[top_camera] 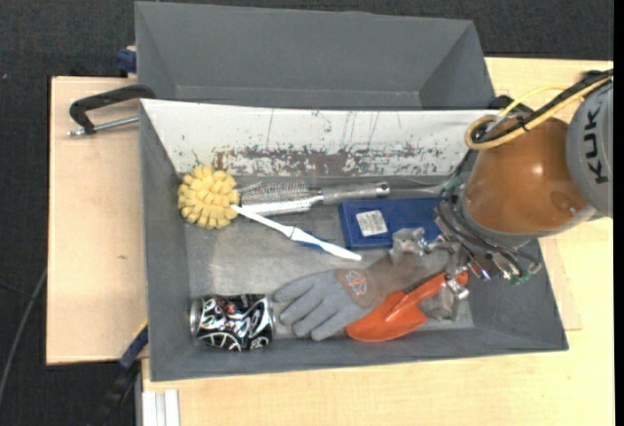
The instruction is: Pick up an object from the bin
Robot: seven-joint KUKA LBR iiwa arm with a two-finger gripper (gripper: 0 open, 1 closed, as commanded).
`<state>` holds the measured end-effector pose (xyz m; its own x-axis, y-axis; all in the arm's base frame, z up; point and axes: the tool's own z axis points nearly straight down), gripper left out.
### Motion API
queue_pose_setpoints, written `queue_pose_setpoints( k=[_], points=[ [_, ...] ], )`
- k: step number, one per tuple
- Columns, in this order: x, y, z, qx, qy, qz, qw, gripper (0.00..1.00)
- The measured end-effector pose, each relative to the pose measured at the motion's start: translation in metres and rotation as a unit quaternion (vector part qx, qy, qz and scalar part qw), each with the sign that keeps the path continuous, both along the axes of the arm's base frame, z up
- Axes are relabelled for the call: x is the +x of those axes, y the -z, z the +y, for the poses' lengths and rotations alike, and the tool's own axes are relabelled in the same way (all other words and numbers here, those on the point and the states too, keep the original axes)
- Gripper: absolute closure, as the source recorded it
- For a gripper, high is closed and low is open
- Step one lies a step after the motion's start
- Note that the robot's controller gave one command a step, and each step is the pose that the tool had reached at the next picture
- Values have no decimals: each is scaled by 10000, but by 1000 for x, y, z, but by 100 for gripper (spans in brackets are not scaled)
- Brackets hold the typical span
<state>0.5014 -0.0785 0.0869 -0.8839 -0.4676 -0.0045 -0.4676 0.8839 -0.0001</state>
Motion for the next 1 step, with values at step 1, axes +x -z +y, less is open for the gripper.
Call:
queue_pose_setpoints(
  k=[1],
  points=[
    [-9, 16, 27, 1, -545, -6, 9985, 100]
  ],
)
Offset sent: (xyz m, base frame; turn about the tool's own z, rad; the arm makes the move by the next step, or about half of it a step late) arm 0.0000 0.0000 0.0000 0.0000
